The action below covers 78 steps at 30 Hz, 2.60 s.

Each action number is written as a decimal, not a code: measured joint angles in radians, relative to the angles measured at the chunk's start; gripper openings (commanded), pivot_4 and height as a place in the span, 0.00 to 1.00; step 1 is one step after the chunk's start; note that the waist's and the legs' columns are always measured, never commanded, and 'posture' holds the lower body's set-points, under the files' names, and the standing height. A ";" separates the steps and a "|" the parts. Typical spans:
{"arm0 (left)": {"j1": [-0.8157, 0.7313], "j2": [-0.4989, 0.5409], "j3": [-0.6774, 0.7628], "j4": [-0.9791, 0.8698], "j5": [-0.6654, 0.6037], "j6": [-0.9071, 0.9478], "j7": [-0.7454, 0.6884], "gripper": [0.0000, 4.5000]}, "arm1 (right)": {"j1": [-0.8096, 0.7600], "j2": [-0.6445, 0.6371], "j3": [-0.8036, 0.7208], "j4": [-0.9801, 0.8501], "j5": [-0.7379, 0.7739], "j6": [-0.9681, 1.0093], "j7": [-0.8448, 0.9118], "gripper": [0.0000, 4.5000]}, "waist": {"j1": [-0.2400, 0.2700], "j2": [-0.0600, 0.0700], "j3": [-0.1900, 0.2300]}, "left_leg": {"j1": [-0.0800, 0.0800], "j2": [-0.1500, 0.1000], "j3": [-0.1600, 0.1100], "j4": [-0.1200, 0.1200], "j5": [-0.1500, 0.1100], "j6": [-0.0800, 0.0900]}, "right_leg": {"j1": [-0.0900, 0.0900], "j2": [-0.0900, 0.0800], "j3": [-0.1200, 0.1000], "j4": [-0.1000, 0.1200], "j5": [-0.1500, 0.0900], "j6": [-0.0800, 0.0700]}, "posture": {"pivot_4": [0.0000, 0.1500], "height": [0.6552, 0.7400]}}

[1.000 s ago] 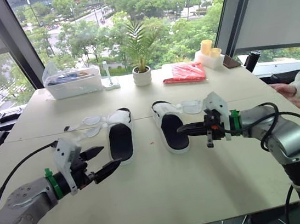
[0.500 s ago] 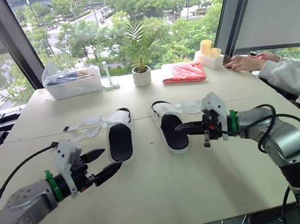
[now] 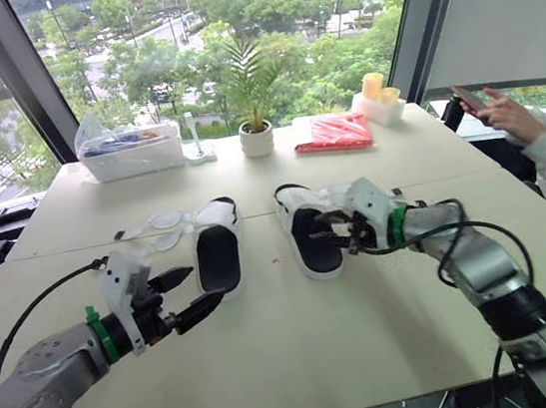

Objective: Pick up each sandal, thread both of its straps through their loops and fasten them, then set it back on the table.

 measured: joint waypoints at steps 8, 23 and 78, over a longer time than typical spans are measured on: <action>0.002 -0.003 -0.012 -0.018 0.005 -0.001 0.010 1.00 | -0.247 0.098 0.166 0.530 -0.366 -0.401 -0.326 1.00 | -0.013 -0.001 0.000 | 0.000 0.000 0.000 -0.005 0.006 -0.009 | -0.001 0.001 0.000 0.001 0.000 0.001 | 1.00 1.00; 0.051 -0.015 -0.006 -0.074 0.005 -0.001 0.053 1.00 | -0.563 0.402 0.284 1.216 -0.640 -0.503 -0.807 1.00 | -0.046 0.000 0.000 | 0.001 0.000 -0.001 -0.009 0.008 -0.013 | -0.005 0.003 0.002 0.006 0.001 0.000 | 1.00 1.00; -0.009 -0.061 -0.085 -0.034 0.039 -0.011 0.025 1.00 | -0.749 0.113 1.283 1.030 -1.817 -1.209 -2.241 0.01 | -0.048 -0.001 0.001 | 0.002 0.001 0.006 -0.012 0.014 -0.022 | -0.016 0.007 0.010 0.022 0.000 -0.004 | 1.00 1.00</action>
